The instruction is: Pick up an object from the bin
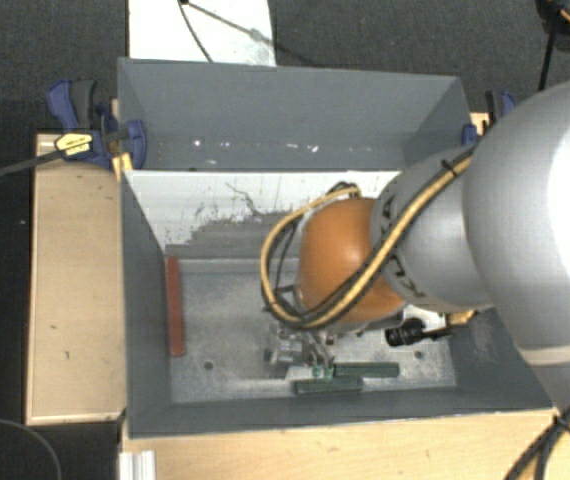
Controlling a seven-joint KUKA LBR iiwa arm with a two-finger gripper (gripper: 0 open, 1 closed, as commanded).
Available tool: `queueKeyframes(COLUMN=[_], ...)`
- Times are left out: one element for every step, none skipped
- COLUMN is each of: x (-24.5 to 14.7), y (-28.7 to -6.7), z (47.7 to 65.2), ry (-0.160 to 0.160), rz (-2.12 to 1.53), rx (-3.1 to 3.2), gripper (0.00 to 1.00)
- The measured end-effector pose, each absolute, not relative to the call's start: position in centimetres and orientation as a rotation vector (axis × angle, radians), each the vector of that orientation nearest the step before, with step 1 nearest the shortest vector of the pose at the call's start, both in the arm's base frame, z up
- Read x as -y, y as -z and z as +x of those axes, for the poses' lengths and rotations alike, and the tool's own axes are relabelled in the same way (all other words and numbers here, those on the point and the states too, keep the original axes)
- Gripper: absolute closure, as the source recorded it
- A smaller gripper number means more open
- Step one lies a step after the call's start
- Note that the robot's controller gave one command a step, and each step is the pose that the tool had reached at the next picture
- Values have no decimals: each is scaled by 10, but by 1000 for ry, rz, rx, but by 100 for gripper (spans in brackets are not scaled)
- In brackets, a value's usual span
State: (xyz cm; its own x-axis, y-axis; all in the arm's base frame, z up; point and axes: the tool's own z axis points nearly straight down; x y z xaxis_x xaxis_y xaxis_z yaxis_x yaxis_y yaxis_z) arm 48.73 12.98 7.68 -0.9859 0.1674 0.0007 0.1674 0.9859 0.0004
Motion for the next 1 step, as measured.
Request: queueKeyframes(x=[-130], y=[-77], z=[487], ry=[1], rz=[-268], rx=[3129], gripper=[100])
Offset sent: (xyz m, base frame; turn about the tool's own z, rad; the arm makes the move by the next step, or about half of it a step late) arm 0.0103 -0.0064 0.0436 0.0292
